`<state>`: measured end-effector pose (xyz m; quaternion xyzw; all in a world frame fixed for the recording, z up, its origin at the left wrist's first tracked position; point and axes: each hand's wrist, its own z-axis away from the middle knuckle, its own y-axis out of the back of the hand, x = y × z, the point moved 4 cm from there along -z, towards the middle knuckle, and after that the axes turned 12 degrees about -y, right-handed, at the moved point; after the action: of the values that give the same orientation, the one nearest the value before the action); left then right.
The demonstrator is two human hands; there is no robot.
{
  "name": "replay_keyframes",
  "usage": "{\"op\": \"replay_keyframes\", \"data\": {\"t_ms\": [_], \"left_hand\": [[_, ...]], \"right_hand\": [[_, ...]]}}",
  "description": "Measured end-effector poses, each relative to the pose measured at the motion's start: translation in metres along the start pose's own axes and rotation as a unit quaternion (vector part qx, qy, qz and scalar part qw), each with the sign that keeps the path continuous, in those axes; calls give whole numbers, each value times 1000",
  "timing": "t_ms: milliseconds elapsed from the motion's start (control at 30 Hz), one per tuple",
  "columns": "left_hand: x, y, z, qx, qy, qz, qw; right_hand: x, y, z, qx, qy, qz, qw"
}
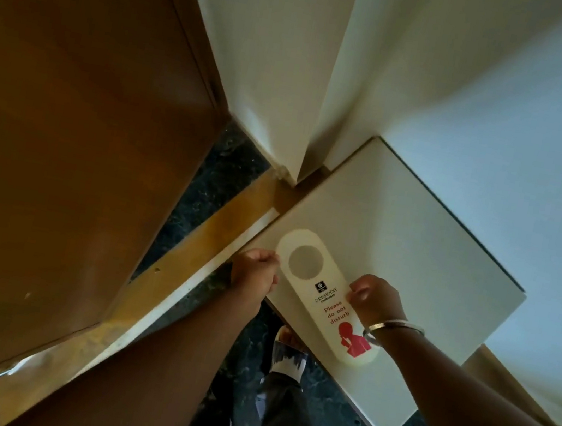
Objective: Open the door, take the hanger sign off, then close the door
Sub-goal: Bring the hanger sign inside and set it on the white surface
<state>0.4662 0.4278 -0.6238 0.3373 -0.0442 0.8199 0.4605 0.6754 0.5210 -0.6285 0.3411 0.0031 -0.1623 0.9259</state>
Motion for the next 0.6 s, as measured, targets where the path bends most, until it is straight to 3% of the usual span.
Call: {"op": "replay_keyframes", "data": {"t_ms": [200, 333, 467, 600], "left_hand": [[7, 13, 7, -58, -30, -70, 995], [48, 68, 61, -99, -130, -191, 968], [82, 149, 140, -67, -195, -407, 890], [109, 242, 232, 142, -273, -504, 807]], "right_hand": [[-5, 6, 16, 79, 10, 34, 996], [-50, 31, 83, 85, 160, 109, 977], [-128, 55, 183, 129, 374, 205, 896], [-228, 62, 301, 182, 580, 207, 766]]}}
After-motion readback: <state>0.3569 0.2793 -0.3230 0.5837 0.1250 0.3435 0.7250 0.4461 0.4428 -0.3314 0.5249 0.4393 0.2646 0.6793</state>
